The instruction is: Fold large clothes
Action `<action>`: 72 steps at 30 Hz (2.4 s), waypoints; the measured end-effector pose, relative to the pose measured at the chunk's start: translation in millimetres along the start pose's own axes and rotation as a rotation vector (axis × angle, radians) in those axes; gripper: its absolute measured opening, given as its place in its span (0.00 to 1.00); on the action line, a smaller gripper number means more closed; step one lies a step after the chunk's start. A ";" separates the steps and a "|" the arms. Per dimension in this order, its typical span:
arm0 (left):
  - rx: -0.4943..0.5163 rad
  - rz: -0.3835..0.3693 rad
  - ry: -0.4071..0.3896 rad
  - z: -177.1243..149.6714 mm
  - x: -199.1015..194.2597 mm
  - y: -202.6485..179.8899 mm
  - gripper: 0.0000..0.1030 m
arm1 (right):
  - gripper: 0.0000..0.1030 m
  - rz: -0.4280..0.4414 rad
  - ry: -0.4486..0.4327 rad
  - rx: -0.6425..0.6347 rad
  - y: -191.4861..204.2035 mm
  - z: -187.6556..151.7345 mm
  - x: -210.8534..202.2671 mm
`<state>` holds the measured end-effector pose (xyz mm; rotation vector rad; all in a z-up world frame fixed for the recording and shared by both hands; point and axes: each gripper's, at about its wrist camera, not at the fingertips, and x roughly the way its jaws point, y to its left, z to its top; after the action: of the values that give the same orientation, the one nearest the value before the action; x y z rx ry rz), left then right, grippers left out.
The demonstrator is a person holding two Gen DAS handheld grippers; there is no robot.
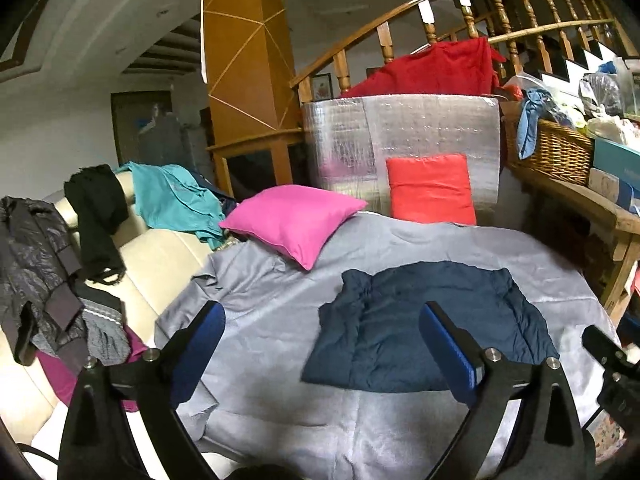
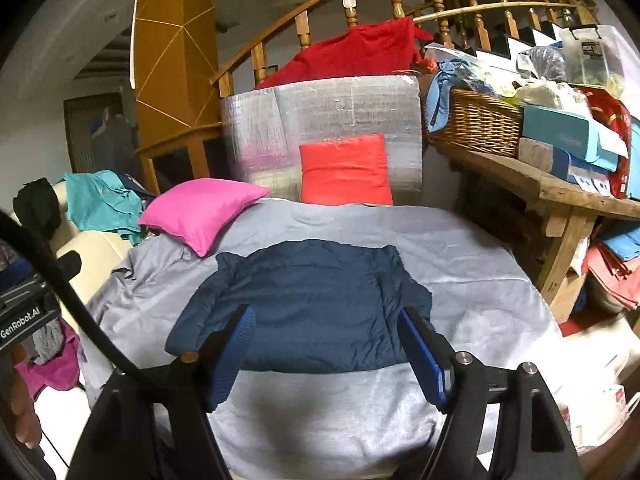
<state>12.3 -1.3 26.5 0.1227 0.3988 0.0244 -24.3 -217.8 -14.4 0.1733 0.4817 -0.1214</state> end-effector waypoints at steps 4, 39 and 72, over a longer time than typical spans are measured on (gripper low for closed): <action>0.024 0.030 -0.039 1.7 -11.9 -2.8 0.96 | 0.75 -0.005 0.000 0.021 3.7 -2.6 -0.3; 0.020 -0.009 -0.039 2.2 -23.5 0.1 0.97 | 0.75 -0.021 -0.028 0.087 -1.5 -5.1 -3.9; 0.023 -0.030 -0.050 7.5 -17.5 8.6 0.97 | 0.75 -0.045 -0.052 0.046 4.1 9.3 -6.4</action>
<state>-0.9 5.5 41.1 0.1399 0.3508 -0.0132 -25.2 -215.1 -2.7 0.2041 0.4308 -0.1806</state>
